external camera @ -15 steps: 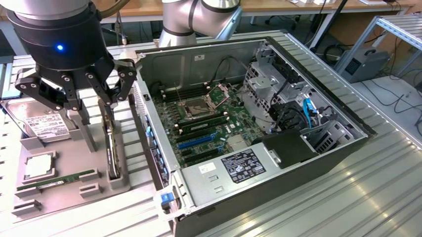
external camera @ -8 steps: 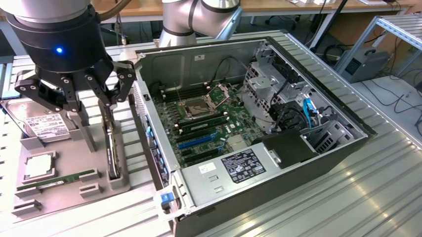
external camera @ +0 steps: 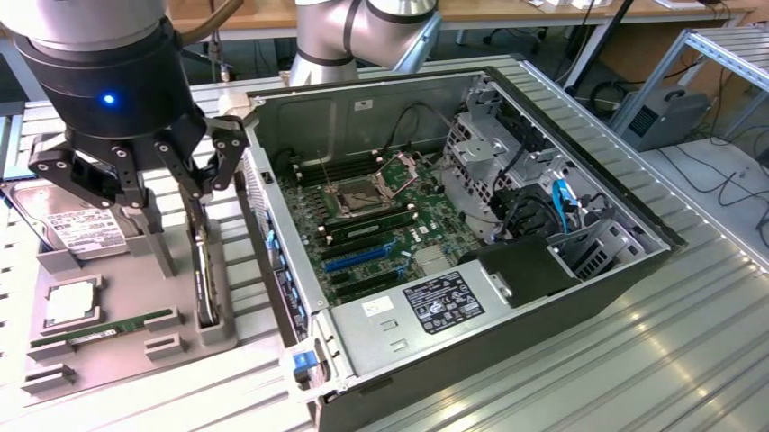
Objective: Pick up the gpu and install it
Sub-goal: 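Pick up the gpu and move the gpu toward the slot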
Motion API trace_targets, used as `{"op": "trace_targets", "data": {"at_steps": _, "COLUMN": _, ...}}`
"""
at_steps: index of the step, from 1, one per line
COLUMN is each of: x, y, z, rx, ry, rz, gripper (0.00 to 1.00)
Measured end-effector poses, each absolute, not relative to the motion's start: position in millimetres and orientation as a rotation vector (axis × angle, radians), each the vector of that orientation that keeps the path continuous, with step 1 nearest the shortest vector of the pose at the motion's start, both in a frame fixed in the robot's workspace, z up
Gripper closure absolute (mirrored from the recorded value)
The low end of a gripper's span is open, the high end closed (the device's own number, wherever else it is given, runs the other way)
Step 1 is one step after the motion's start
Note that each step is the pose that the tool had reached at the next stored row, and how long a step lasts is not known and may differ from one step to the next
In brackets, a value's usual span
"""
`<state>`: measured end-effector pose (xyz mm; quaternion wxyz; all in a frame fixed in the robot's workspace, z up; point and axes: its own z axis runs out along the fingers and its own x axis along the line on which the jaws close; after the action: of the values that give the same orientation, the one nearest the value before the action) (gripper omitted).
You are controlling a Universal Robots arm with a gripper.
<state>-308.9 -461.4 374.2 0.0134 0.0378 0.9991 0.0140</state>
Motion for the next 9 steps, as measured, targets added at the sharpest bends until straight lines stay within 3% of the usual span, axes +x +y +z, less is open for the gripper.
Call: {"op": "trace_targets", "data": {"at_steps": 9, "x": -309.3, "y": -461.4, "z": 370.7, "rx": 0.118, "ry": 3.112, "rz": 0.044, "gripper": 0.58}}
